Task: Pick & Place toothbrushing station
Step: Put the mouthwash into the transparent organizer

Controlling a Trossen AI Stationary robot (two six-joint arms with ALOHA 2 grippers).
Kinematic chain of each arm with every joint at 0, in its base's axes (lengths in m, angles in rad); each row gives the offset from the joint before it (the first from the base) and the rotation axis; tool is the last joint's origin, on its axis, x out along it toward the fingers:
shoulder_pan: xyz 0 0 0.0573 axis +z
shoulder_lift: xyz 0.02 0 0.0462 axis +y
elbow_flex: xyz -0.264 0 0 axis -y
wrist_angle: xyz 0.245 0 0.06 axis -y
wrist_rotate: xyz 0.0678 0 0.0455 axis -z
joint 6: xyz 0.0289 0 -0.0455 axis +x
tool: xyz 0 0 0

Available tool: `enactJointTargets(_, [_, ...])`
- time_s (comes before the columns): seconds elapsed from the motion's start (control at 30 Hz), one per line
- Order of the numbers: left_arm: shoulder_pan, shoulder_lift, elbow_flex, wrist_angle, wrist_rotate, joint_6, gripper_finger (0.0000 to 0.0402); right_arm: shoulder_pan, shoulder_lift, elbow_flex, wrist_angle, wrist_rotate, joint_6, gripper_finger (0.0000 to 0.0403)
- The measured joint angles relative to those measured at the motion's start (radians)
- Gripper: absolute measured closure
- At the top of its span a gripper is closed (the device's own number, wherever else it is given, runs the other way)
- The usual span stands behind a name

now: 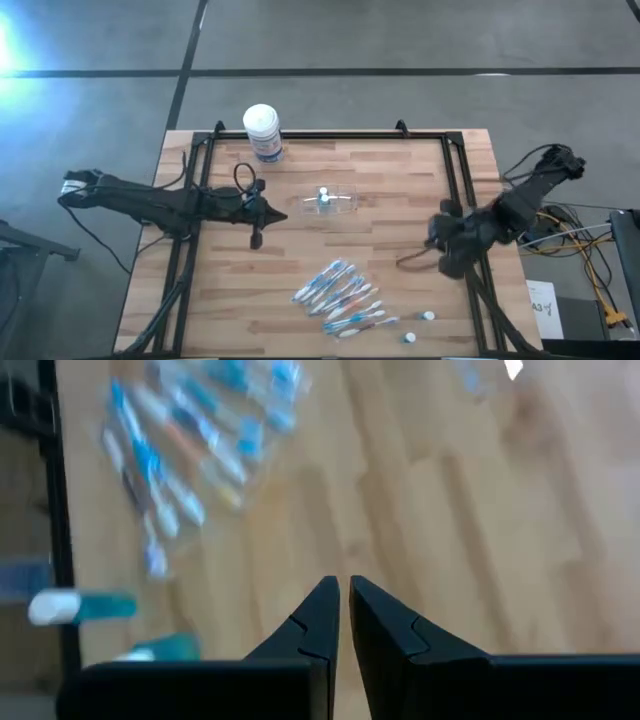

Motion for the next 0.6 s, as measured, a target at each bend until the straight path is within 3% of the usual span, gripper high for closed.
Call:
enactJointTargets(0.33, [0.000, 0.000, -0.017, 0.002, 0.078, -0.035, 0.0389, 0.201, 0.300, 0.213, -0.046, -0.066, 0.072, 0.0311])
enactJointTargets(0.6, [0.000, 0.000, -0.017, 0.007, 0.078, -0.034, 0.0394, 0.238, 0.456, 0.282, -0.050, -0.147, -0.022, 0.0233])
